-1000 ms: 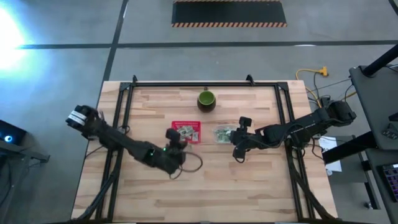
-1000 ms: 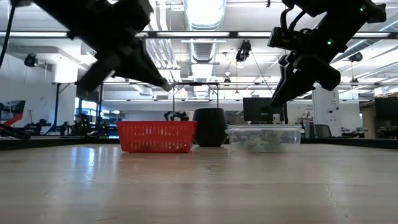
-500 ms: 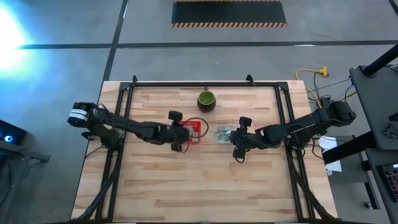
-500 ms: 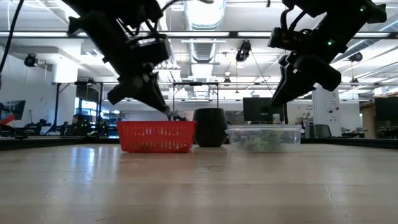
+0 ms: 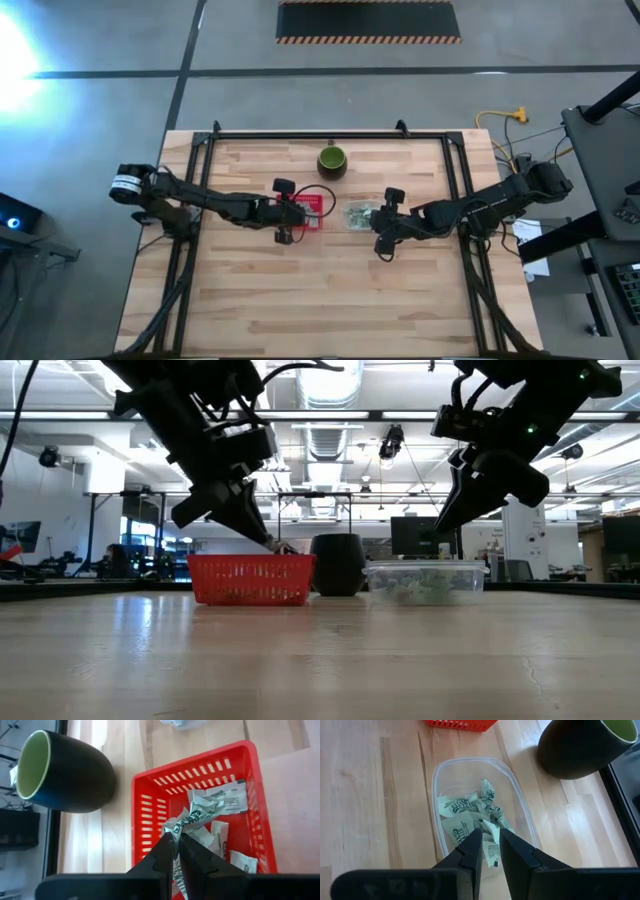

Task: Pick and place items into bin
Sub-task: Put the stevia packet into the red bin, then return to Home Position

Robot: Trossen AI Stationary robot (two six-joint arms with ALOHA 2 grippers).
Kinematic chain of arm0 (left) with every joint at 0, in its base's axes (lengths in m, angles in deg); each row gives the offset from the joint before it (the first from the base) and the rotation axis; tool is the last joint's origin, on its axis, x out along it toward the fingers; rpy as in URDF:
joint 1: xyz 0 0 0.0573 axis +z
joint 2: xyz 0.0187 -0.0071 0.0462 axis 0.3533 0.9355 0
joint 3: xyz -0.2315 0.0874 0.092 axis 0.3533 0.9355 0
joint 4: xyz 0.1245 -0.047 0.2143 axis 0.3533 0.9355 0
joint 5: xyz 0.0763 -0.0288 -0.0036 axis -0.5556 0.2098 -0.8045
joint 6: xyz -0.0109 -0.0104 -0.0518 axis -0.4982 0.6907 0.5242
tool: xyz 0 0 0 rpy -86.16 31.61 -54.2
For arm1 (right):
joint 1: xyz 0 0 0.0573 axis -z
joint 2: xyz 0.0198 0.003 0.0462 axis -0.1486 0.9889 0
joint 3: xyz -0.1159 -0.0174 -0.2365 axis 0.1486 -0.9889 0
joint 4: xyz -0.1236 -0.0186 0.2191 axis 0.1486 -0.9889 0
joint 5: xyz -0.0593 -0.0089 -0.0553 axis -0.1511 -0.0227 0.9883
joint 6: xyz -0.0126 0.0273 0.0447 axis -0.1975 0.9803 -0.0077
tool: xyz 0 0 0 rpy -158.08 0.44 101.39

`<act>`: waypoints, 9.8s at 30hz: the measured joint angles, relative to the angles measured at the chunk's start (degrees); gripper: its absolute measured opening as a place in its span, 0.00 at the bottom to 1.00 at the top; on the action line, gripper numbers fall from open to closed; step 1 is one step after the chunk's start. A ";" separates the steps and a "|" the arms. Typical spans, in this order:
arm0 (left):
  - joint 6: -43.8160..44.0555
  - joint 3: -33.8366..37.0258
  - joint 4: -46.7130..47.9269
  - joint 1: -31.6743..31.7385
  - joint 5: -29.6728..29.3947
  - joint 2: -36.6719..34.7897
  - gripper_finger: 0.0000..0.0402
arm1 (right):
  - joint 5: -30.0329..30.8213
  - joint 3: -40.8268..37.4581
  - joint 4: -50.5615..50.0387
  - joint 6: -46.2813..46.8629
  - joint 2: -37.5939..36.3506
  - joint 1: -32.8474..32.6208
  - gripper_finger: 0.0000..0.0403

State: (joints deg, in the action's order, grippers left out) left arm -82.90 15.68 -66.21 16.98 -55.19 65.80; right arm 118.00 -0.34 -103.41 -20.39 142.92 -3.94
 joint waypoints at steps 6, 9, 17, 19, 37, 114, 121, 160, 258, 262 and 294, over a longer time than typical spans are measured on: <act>-0.03 0.00 -0.02 0.00 -2.13 0.00 0.02 | 0.02 0.00 0.00 0.00 0.00 0.00 0.14; -0.01 0.00 0.00 0.00 -2.13 0.00 0.06 | 0.01 0.00 0.02 0.00 0.00 0.00 0.14; 0.05 0.00 -0.07 0.00 -2.19 0.00 0.25 | 0.03 0.00 0.04 0.00 0.00 0.00 0.14; -0.01 -0.12 -0.04 0.00 -2.32 0.00 0.28 | 0.27 0.00 0.56 -0.20 0.00 0.00 0.14; -7.14 -6.32 -2.40 -2.52 -6.82 -8.71 0.29 | 21.86 10.13 -5.58 -3.16 -3.40 0.98 0.14; 7.61 48.61 -21.12 13.88 27.14 -84.47 0.29 | -30.50 -41.46 32.88 -12.39 -73.02 14.93 0.14; 7.23 48.65 -20.38 13.86 32.83 -84.48 0.29 | -34.55 -41.46 31.77 -13.01 -72.83 14.91 0.14; 11.92 48.83 -16.44 13.84 31.50 -82.45 0.29 | -29.22 -41.44 21.19 -8.94 -72.41 14.91 0.14; 19.96 48.54 -16.72 13.76 31.69 -80.72 0.29 | -29.29 -41.40 21.22 -8.90 -72.39 14.91 0.14; 19.95 48.54 -16.72 13.75 31.69 -80.72 0.29 | -29.29 -41.40 21.22 -8.92 -72.38 14.91 0.14; 19.95 48.54 -16.72 13.75 31.69 -80.61 0.29 | -29.29 -41.40 21.22 -8.89 -72.39 14.90 0.14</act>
State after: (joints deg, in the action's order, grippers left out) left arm -62.95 64.22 -82.93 30.74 -23.51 -14.81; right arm 88.71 -41.74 -82.19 -29.28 70.53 10.96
